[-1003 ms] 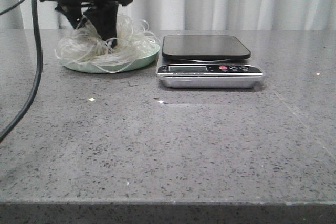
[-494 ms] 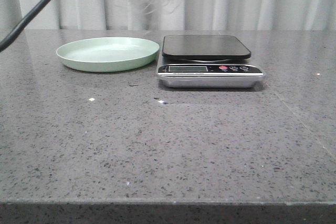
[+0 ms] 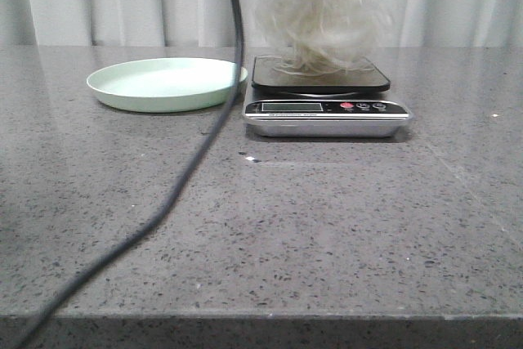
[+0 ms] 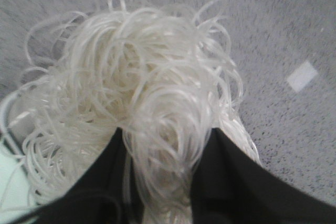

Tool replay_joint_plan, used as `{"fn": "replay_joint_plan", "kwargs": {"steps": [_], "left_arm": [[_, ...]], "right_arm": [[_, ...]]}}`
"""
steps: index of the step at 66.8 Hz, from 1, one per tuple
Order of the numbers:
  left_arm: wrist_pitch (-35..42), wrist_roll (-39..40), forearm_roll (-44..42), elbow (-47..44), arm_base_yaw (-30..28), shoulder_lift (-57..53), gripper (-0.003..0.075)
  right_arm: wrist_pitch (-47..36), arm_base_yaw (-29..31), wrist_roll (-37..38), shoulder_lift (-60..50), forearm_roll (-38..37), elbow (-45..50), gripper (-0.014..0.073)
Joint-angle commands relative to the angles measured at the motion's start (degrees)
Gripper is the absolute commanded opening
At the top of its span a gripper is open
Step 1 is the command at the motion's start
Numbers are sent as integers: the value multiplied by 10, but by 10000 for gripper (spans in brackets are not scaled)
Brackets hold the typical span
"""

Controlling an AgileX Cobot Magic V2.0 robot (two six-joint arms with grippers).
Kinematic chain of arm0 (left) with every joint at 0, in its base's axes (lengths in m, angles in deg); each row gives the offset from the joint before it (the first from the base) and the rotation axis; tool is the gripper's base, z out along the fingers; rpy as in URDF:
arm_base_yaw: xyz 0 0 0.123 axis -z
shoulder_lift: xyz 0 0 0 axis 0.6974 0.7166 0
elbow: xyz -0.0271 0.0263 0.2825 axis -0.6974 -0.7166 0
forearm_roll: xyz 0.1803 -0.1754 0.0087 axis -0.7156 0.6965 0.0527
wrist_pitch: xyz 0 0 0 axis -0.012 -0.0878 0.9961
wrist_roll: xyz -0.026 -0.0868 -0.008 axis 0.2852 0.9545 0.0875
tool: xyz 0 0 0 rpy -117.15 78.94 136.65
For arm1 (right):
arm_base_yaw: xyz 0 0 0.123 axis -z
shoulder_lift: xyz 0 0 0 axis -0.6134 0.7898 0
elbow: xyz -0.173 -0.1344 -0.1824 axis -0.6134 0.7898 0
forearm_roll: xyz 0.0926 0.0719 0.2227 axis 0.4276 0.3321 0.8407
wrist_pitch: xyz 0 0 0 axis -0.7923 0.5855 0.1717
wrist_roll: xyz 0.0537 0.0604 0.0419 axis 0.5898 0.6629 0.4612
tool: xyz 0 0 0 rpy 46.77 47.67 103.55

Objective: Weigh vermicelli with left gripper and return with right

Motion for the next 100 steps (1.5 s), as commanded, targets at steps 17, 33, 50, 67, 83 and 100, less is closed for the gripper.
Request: {"fn": "replay_joint_plan", "kwargs": {"steps": [17, 33, 50, 67, 83, 100], "left_arm": [[-2, 4, 13, 39, -5, -13, 518], [-33, 5, 14, 144, -13, -21, 514], [-110, 1, -14, 264, -13, -23, 489], [-110, -10, -16, 252, -46, -72, 357], [-110, -60, -19, 115, -65, -159, 277], [6, -81, -18, -142, -64, -300, 269]], "right_arm": [[-44, -1, -6, -9, -9, -4, 167], [-44, -1, -6, -9, -9, -4, 167], [-44, -1, -6, -9, -9, -4, 167], [-44, -1, -6, -9, -9, -4, 167], [-44, -1, -6, -9, -9, -4, 167], [-44, -1, -6, -9, -9, -4, 167]]}}
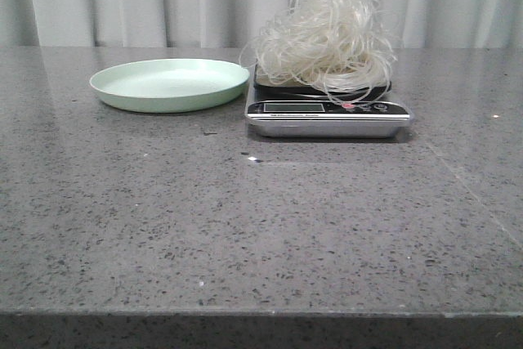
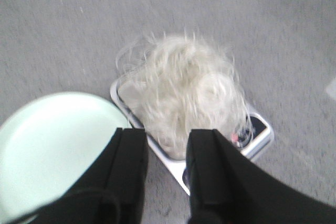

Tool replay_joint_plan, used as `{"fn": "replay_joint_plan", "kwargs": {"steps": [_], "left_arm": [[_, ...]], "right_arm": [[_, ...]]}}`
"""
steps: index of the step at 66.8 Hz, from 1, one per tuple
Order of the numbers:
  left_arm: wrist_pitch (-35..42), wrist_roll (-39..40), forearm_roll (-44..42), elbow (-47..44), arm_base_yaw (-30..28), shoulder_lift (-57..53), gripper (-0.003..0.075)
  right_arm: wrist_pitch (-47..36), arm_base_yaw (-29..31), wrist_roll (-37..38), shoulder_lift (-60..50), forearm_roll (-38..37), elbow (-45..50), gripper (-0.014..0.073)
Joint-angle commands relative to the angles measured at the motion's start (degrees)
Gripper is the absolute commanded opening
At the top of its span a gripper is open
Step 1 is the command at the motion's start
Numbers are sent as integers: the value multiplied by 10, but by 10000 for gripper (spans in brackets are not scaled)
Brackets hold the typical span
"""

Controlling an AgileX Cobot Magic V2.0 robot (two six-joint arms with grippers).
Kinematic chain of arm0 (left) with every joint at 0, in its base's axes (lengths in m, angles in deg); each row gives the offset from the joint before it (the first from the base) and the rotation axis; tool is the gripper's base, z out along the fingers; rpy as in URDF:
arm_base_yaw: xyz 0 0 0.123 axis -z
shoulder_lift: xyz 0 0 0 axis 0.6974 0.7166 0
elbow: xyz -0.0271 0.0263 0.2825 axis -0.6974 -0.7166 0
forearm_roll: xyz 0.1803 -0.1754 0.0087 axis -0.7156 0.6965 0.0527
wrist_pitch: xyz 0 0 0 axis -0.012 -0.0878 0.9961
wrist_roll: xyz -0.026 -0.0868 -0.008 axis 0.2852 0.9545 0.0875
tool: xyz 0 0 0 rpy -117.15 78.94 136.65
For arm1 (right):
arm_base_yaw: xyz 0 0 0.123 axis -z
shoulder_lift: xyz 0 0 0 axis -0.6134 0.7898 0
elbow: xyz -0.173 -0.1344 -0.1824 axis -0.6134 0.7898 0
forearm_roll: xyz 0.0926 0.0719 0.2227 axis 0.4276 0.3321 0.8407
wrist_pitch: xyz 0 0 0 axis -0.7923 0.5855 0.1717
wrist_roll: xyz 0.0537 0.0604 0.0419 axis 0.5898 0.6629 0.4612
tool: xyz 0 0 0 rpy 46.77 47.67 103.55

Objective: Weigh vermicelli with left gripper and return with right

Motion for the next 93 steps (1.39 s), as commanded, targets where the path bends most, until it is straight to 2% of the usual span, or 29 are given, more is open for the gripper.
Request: {"fn": "replay_joint_plan", "kwargs": {"steps": [1, 11, 29, 41, 47, 56, 65, 78, 93], "left_arm": [[104, -6, 12, -99, 0, -91, 269], [212, -6, 14, -297, 0, -206, 269], [376, -6, 14, -593, 0, -398, 269], [481, -7, 14, -753, 0, -553, 269], [507, -12, 14, -813, 0, -621, 269], [534, -12, 14, -878, 0, -711, 239], [557, -12, 14, -931, 0, -808, 122], [566, -12, -4, -950, 0, -896, 127], [579, -12, -5, -959, 0, -899, 127]], "right_arm": [[-44, -2, -6, -9, -9, -4, 167], [-44, -12, -6, -9, -9, -4, 167], [-44, -13, -6, -9, -9, -4, 167], [-44, -13, -6, -9, -9, -4, 167], [-44, -13, -6, -9, -9, -4, 167], [-44, -13, -6, -9, -9, -4, 167], [-44, -13, -6, -9, -9, -4, 167], [-44, -13, -6, -9, -9, -4, 167], [-44, -13, -6, -9, -9, -4, 167]]}}
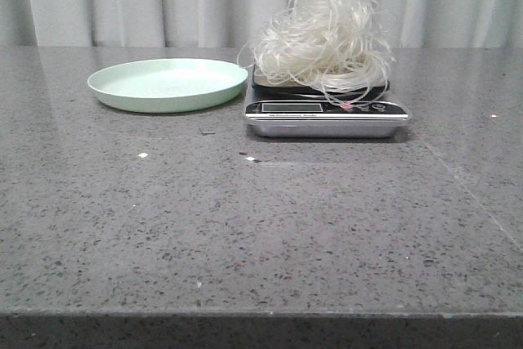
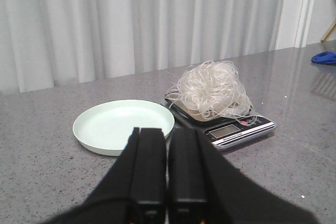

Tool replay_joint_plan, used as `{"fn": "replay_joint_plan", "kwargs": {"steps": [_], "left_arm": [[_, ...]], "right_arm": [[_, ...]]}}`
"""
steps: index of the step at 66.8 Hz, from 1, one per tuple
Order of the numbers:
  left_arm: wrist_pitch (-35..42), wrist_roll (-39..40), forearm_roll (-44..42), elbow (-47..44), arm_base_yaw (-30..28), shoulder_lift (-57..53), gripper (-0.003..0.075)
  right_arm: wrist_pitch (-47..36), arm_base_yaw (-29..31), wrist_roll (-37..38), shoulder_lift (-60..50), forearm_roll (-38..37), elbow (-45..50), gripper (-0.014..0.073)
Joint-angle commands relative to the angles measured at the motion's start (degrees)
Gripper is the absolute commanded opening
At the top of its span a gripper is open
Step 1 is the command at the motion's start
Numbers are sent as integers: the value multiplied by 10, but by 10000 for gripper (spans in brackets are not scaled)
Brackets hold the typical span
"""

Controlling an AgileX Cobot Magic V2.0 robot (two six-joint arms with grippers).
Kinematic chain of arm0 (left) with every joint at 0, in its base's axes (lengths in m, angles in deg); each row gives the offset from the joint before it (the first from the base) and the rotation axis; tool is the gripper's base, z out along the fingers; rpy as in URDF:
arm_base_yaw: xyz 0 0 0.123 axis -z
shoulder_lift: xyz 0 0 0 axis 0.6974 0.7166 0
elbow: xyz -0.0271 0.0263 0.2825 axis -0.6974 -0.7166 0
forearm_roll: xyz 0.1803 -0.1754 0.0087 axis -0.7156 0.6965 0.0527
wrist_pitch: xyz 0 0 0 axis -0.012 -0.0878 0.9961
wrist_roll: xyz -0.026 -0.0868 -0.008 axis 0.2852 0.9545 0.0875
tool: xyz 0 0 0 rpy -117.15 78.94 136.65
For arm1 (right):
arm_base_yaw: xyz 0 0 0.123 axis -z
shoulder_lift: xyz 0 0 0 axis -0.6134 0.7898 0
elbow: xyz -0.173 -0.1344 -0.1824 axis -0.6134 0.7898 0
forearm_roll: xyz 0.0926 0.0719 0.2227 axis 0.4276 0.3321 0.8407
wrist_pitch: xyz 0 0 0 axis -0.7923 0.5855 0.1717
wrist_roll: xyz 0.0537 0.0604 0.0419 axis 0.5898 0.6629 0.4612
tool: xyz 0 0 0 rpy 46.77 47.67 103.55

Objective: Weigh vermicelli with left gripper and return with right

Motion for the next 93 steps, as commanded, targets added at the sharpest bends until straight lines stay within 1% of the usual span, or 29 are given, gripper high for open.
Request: {"fn": "replay_joint_plan", "kwargs": {"steps": [1, 16, 24, 27, 30, 34, 35, 36, 37, 40, 41, 42, 43, 47, 49, 54, 60, 70, 75, 79, 85, 89, 93], "left_arm": [[52, 0, 2, 15, 0, 7, 127], [62, 0, 2, 15, 0, 7, 127], [60, 0, 2, 15, 0, 7, 127], [58, 0, 2, 15, 0, 7, 127], [58, 0, 2, 15, 0, 7, 127], [55, 0, 2, 15, 0, 7, 127], [53, 0, 2, 15, 0, 7, 127], [53, 0, 2, 15, 0, 7, 127], [52, 0, 2, 15, 0, 7, 127], [53, 0, 2, 15, 0, 7, 127], [53, 0, 2, 15, 0, 7, 127], [53, 0, 2, 15, 0, 7, 127], [53, 0, 2, 15, 0, 7, 127], [53, 0, 2, 15, 0, 7, 127], [53, 0, 2, 15, 0, 7, 127], [53, 0, 2, 15, 0, 7, 127], [53, 0, 2, 15, 0, 7, 127], [55, 0, 2, 15, 0, 7, 127], [56, 0, 2, 15, 0, 7, 127], [58, 0, 2, 15, 0, 7, 127], [58, 0, 2, 15, 0, 7, 127], [58, 0, 2, 15, 0, 7, 127], [58, 0, 2, 15, 0, 7, 127]], "right_arm": [[-44, 0, -6, -9, -9, -4, 167], [-53, 0, -6, -9, -9, -4, 167], [-98, 0, -1, -9, -6, -5, 167], [-128, -2, 9, -9, -5, -12, 167], [-131, -2, 15, -9, -5, -21, 167], [-106, -2, 35, -2, -1, -45, 167], [-79, -2, 48, 3, 1, -62, 167], [-79, -2, 50, 6, 1, -62, 167], [-46, -2, 57, 13, 2, -80, 167], [-4, -2, 61, 30, 2, -102, 167], [29, -2, 61, 47, 2, -120, 167], [29, -2, 61, 51, 2, -120, 167], [51, -2, 61, 65, 2, -133, 167], [96, -2, 61, 103, 2, -166, 167], [104, -2, 61, 121, 2, -177, 167], [99, -2, 61, 159, 2, -191, 167], [72, -2, 61, 192, 2, -192, 167], [20, -2, 61, 213, 2, -196, 167], [18, -7, 61, 229, 2, -220, 175], [35, -17, 61, 257, 2, -249, 203], [65, -45, 61, 313, 2, -311, 306], [82, -69, 61, 358, 1, -359, 399], [100, -94, 61, 400, 1, -410, 458]]}}
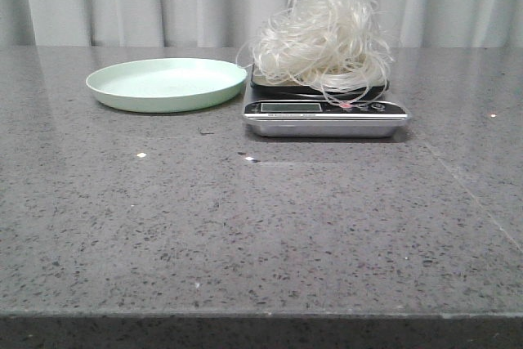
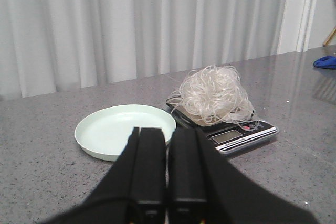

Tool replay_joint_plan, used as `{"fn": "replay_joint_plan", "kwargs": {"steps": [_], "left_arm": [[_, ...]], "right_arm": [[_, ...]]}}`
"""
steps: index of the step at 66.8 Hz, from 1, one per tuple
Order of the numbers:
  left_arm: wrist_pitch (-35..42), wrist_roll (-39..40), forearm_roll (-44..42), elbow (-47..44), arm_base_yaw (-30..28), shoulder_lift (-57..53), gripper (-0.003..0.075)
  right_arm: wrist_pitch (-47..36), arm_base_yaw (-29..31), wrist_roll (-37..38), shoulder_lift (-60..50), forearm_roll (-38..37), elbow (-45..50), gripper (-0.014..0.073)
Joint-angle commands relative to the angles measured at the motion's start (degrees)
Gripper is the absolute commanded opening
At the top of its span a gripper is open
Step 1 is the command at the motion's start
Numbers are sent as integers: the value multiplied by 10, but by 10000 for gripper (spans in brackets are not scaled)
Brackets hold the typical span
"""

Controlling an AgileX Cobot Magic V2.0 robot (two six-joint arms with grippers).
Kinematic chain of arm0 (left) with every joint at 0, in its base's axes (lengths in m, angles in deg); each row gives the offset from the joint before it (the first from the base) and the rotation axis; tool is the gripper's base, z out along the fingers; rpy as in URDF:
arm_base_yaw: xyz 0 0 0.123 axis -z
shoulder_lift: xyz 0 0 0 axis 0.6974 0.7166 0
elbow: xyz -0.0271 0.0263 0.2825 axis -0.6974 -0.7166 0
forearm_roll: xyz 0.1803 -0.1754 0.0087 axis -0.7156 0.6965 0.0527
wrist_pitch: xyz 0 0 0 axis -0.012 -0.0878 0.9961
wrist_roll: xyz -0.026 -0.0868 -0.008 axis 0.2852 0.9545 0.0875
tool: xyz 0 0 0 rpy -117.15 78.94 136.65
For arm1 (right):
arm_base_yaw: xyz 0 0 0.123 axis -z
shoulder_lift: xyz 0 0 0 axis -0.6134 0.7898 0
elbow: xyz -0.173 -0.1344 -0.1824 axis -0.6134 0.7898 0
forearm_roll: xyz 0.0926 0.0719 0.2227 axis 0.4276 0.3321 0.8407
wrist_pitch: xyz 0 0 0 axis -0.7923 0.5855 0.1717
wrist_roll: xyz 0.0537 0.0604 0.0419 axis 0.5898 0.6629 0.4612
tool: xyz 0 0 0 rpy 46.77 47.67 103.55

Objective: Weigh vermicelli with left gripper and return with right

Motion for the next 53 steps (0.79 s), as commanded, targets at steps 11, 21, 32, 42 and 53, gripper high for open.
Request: {"fn": "replay_joint_plan", "kwargs": {"steps": [11, 21, 32, 42, 53], "left_arm": [[47, 0, 4, 15, 0, 8, 127], [47, 0, 4, 15, 0, 8, 127], [47, 0, 4, 15, 0, 8, 127], [47, 0, 4, 15, 0, 8, 127], [47, 0, 4, 15, 0, 8, 127]], "right_arm": [[54, -92, 0, 195, -1, -227, 529], [132, -128, 0, 314, -1, -359, 528], [209, -137, 0, 427, -1, -486, 528], [291, -137, 0, 532, 1, -582, 526], [384, -137, 0, 624, 1, -660, 526]]}}
